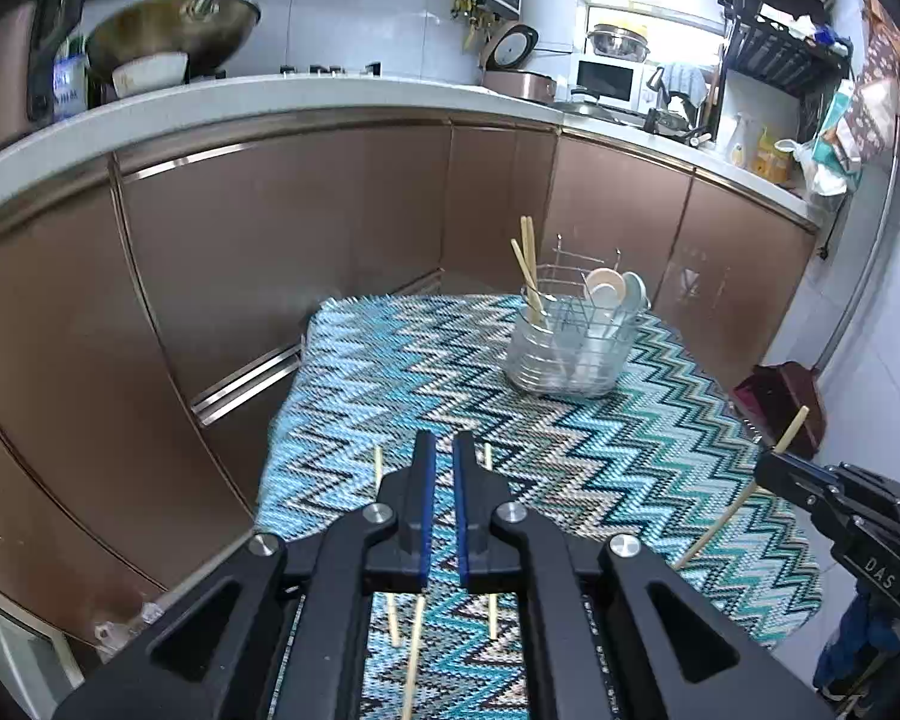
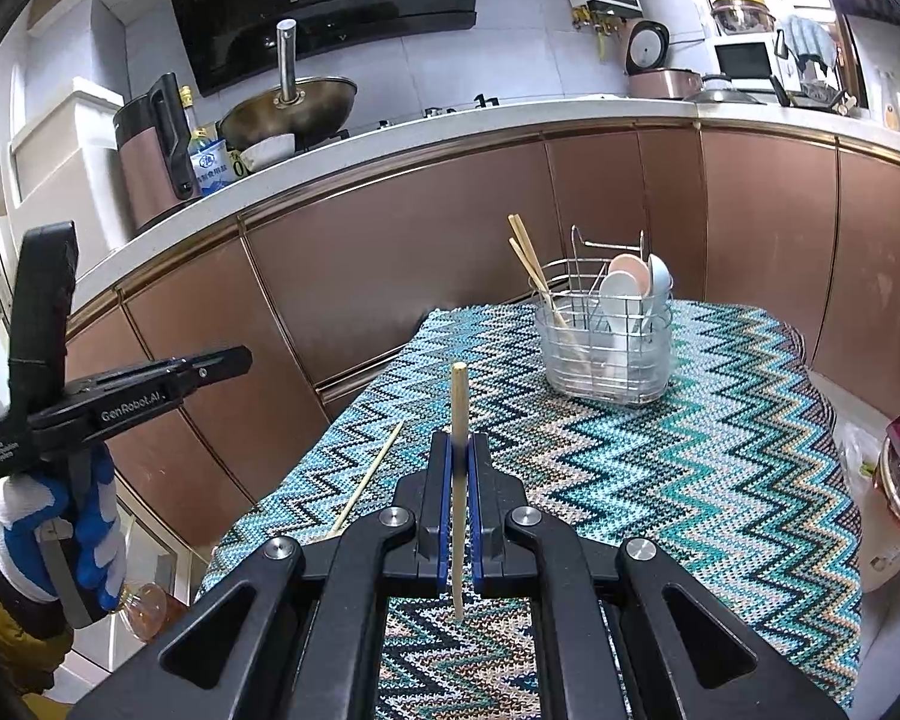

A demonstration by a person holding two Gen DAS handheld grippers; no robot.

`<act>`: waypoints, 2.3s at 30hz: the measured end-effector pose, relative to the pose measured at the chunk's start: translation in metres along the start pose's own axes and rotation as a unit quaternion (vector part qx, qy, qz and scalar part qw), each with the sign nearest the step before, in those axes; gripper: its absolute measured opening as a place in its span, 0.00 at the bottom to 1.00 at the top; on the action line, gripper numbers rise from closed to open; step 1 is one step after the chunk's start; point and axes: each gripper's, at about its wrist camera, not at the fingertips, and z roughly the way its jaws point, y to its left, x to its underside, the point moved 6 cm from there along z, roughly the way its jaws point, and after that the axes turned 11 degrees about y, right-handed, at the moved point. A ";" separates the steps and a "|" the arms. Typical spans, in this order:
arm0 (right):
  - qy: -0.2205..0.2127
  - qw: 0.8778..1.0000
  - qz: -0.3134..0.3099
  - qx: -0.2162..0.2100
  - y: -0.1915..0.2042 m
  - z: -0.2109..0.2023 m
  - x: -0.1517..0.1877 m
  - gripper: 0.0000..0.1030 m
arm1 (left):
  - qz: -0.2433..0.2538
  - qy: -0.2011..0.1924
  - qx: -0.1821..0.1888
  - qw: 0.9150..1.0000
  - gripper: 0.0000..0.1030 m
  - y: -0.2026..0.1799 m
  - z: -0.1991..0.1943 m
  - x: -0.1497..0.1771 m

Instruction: Organize utensils

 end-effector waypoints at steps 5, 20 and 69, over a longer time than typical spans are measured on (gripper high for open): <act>0.003 1.000 0.002 -0.003 -0.001 0.003 0.002 0.05 | -0.011 0.019 0.021 1.000 0.05 0.010 0.003 0.010; 0.029 0.999 0.029 -0.020 -0.018 0.034 0.016 0.05 | 0.003 0.238 0.092 0.967 0.08 0.014 0.095 0.079; 0.023 0.999 0.007 -0.021 -0.008 0.028 0.012 0.05 | 0.030 0.286 0.084 0.954 0.05 0.015 0.101 0.107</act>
